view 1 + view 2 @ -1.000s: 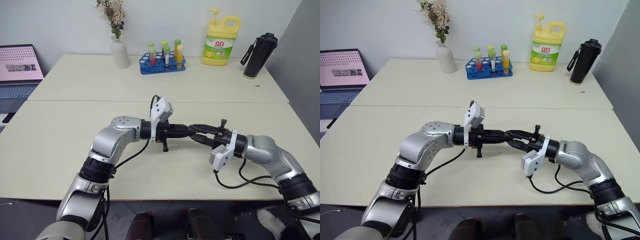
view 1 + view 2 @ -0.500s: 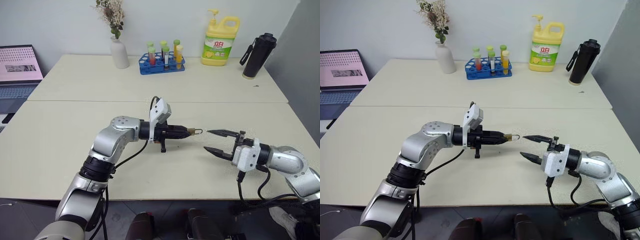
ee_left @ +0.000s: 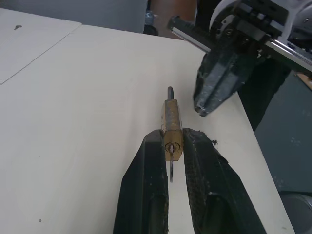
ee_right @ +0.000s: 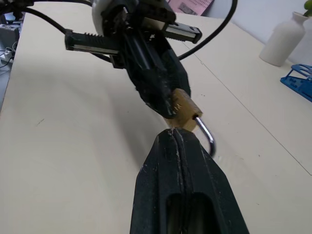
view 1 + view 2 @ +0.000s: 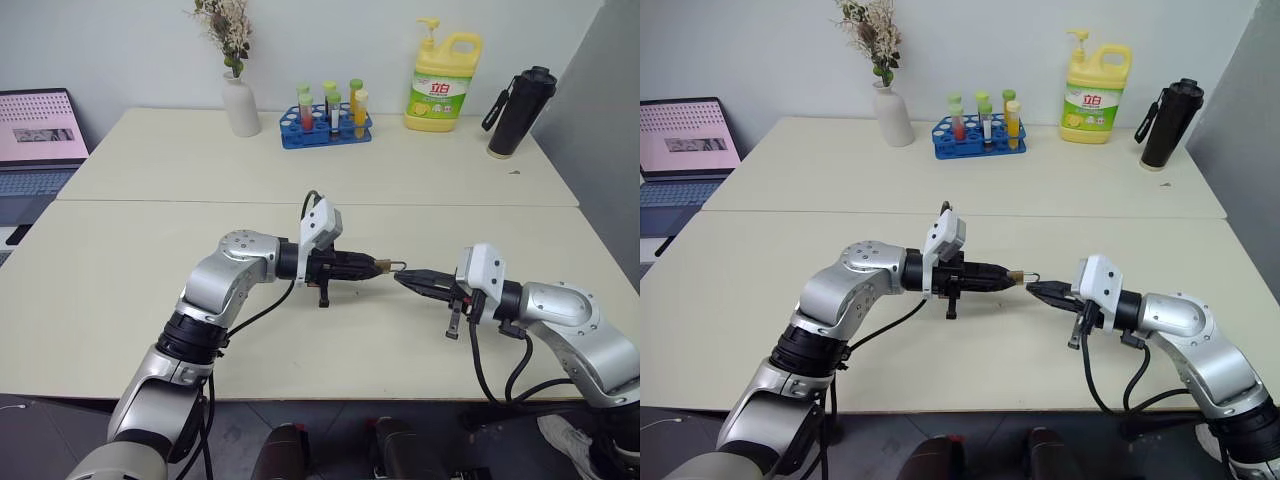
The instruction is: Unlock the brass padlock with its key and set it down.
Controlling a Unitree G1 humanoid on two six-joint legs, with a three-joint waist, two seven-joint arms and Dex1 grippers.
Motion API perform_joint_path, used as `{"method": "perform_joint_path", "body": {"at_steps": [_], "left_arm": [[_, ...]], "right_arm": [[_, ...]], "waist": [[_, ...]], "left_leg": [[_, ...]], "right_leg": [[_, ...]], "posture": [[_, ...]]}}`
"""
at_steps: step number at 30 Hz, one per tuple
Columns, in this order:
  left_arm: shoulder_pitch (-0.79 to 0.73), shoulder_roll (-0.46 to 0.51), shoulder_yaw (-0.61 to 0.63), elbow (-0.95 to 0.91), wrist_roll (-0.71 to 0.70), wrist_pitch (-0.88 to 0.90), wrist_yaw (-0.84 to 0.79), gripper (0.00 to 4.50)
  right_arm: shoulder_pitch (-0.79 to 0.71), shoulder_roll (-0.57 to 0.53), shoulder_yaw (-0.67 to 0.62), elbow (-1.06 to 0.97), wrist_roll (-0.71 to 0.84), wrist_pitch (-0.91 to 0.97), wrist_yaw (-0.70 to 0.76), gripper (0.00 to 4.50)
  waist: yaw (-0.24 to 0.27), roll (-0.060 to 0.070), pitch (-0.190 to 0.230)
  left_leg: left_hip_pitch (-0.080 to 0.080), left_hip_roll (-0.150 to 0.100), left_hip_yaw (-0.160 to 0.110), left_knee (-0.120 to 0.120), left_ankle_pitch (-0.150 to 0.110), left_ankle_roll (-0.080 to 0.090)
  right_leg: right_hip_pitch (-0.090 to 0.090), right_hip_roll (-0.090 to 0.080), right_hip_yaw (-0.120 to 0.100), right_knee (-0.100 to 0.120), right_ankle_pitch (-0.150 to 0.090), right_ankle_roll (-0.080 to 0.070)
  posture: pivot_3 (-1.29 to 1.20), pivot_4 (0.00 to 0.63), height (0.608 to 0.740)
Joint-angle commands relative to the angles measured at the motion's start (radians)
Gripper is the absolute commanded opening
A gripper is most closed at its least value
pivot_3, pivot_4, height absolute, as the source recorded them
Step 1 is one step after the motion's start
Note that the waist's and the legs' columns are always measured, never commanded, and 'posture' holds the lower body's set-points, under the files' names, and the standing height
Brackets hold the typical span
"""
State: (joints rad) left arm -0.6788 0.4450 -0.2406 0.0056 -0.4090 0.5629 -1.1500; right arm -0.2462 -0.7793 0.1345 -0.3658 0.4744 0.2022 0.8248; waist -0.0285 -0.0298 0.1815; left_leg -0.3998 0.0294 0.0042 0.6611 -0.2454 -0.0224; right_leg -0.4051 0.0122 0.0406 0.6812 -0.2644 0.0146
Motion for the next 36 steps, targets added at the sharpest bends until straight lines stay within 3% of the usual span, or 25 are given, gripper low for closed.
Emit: {"method": "perform_joint_path", "body": {"at_steps": [1,36], "left_arm": [[0.001,0.007,0.011,-0.049,-0.021,0.001,-0.016,0.17],[0.031,0.055,0.015,-0.134,-0.073,0.040,-0.080,0.17]], "right_arm": [[-0.020,0.016,-0.044,0.010,0.002,-0.004,0.027,0.00],[-0.165,0.048,-0.009,0.164,-0.075,0.034,0.291,0.00]], "waist": [[0.000,0.000,0.000],[-0.001,0.000,0.000]], "left_leg": [[0.000,0.000,0.000,0.000,0.000,0.000],[0.000,0.000,0.000,0.000,0.000,0.000]], "right_leg": [[0.000,0.000,0.000,0.000,0.000,0.000],[0.000,0.000,0.000,0.000,0.000,0.000]], "posture": [[0.00,0.150,0.740],[0.00,0.150,0.740]]}}
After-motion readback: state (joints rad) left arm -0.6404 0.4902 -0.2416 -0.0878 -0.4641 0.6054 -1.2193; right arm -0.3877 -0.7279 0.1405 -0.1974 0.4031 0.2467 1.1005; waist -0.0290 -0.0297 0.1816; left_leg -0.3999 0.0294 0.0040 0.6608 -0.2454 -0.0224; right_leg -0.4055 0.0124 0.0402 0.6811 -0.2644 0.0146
